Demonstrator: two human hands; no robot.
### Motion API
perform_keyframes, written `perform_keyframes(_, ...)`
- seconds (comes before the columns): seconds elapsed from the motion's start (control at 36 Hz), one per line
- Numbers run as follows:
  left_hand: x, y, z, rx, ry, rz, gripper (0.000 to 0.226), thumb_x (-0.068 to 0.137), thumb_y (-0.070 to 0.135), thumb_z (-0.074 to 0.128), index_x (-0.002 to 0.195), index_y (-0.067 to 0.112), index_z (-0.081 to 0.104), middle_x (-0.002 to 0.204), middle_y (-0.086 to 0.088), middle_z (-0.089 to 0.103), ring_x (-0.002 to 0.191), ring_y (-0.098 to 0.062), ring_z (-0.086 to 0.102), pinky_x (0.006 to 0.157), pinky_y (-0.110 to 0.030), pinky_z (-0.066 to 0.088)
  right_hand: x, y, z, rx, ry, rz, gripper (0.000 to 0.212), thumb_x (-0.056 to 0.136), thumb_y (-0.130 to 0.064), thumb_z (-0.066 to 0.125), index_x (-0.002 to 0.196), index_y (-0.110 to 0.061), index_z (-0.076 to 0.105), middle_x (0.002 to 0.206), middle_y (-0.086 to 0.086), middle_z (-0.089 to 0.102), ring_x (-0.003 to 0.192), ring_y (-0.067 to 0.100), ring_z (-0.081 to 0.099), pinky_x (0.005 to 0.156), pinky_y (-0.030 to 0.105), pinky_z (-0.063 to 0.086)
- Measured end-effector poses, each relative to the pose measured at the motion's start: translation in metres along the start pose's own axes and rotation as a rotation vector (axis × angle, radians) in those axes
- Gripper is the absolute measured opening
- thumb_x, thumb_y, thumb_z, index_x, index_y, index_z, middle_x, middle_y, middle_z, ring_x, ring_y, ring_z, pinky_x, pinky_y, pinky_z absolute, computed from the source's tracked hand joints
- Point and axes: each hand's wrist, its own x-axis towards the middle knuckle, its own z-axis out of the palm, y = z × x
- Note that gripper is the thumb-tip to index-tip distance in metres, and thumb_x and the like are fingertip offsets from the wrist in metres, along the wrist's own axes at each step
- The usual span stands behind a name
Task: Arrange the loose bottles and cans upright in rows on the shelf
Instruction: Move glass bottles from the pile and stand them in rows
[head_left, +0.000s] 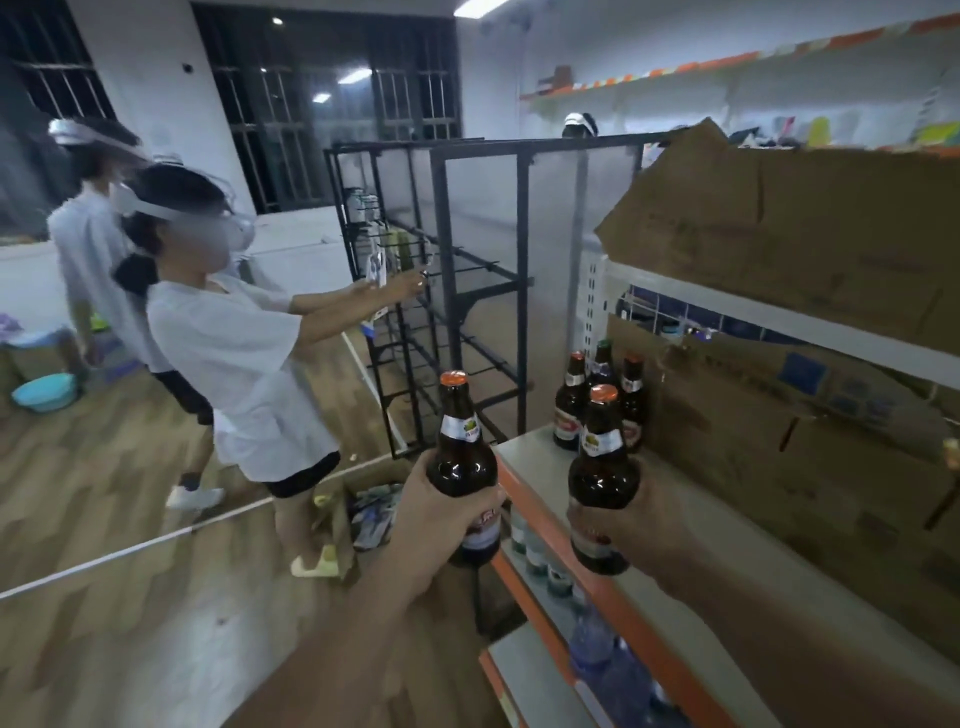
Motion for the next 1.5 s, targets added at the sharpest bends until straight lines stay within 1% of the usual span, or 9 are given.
perform_keyframes(0.08, 0.036, -0.006, 0.006, 0.040, -0.020, -0.010, 0.061, 0.061, 0.028, 0.091, 0.114, 0.018, 0.062, 0.092, -0.006, 0.076, 0.084, -0.028, 0.074, 0.085, -0.057, 0.059, 0.040, 0.012, 0.004, -0.031, -0.045, 0.022, 0.046, 0.063, -0.022, 0.096, 0.092, -0.027, 0.061, 0.075, -0.006, 0.063, 0.061, 0.012, 0.060, 0.069, 0.035, 0.051)
perform_keyframes(0.22, 0.108, -0.025, 0.019, 0.150, -0.065, -0.051, 0.066, 0.060, 0.043, 0.094, 0.111, 0.020, 0.061, 0.090, -0.005, 0.071, 0.079, -0.032, 0.068, 0.081, -0.069, 0.054, 0.108, 0.024, 0.012, -0.065, 0.026, -0.001, 0.033, 0.068, -0.024, 0.090, 0.087, -0.026, 0.063, 0.074, -0.005, 0.068, 0.064, 0.011, 0.065, 0.067, 0.035, 0.058)
perform_keyframes(0.33, 0.153, -0.020, 0.038, 0.159, -0.045, -0.014, 0.065, 0.070, 0.027, 0.091, 0.127, 0.020, 0.059, 0.113, 0.002, 0.071, 0.097, -0.011, 0.070, 0.083, -0.031, 0.059, 0.150, 0.032, 0.016, -0.074, 0.057, 0.039, 0.055, 0.066, -0.019, 0.093, 0.109, -0.027, 0.059, 0.098, -0.005, 0.069, 0.090, 0.010, 0.066, 0.074, 0.031, 0.053)
perform_keyframes(0.47, 0.199, -0.018, 0.055, 0.141, -0.116, -0.049, 0.068, 0.071, 0.018, 0.091, 0.129, 0.014, 0.054, 0.111, 0.004, 0.067, 0.093, -0.004, 0.066, 0.071, -0.015, 0.052, 0.180, 0.039, 0.018, -0.049, 0.044, 0.113, 0.057, 0.070, -0.010, 0.092, 0.108, -0.028, 0.052, 0.097, -0.007, 0.065, 0.091, 0.012, 0.065, 0.076, 0.036, 0.058)
perform_keyframes(0.69, 0.261, -0.042, 0.082, 0.189, -0.231, -0.136, 0.072, 0.054, 0.040, 0.095, 0.116, 0.042, 0.059, 0.106, 0.010, 0.073, 0.100, -0.013, 0.070, 0.089, -0.045, 0.060, 0.201, 0.060, 0.027, -0.009, 0.150, 0.178, 0.055, 0.069, -0.010, 0.093, 0.109, -0.024, 0.058, 0.103, 0.001, 0.070, 0.093, 0.014, 0.068, 0.072, 0.025, 0.055)
perform_keyframes(0.92, 0.334, -0.108, 0.107, 0.202, -0.639, -0.114, 0.080, 0.062, 0.043, 0.097, 0.119, 0.008, 0.053, 0.101, -0.028, 0.061, 0.095, -0.064, 0.055, 0.075, -0.077, 0.051, 0.208, 0.072, 0.052, 0.024, 0.361, 0.273, 0.069, 0.069, -0.017, 0.094, 0.113, -0.049, 0.052, 0.110, -0.018, 0.069, 0.100, 0.002, 0.067, 0.087, 0.032, 0.058)
perform_keyframes(1.06, 0.366, -0.104, 0.116, 0.272, -0.809, -0.033, 0.079, 0.055, 0.058, 0.088, 0.113, 0.012, 0.060, 0.095, -0.005, 0.070, 0.093, -0.034, 0.071, 0.077, -0.055, 0.062, 0.213, 0.064, 0.085, 0.013, 0.558, 0.385, 0.064, 0.071, -0.022, 0.094, 0.112, -0.042, 0.050, 0.107, -0.014, 0.066, 0.092, 0.005, 0.067, 0.079, 0.031, 0.057)
perform_keyframes(1.28, 0.396, -0.101, 0.104, 0.221, -0.973, 0.002, 0.055, 0.069, 0.019, 0.091, 0.109, 0.037, 0.058, 0.100, 0.009, 0.071, 0.096, -0.010, 0.068, 0.085, -0.037, 0.056, 0.232, 0.051, 0.115, -0.004, 0.848, 0.528, 0.057, 0.066, -0.024, 0.094, 0.108, -0.028, 0.056, 0.093, -0.007, 0.071, 0.083, 0.012, 0.069, 0.069, 0.035, 0.056)
perform_keyframes(1.5, 0.416, -0.126, 0.131, 0.224, -1.142, -0.077, 0.075, 0.062, 0.038, 0.096, 0.113, 0.002, 0.054, 0.084, -0.014, 0.064, 0.075, -0.053, 0.058, 0.065, -0.052, 0.053, 0.243, 0.057, 0.116, 0.007, 0.958, 0.575, 0.054, 0.065, -0.015, 0.092, 0.103, -0.025, 0.056, 0.085, -0.002, 0.073, 0.078, 0.017, 0.070, 0.068, 0.041, 0.059)
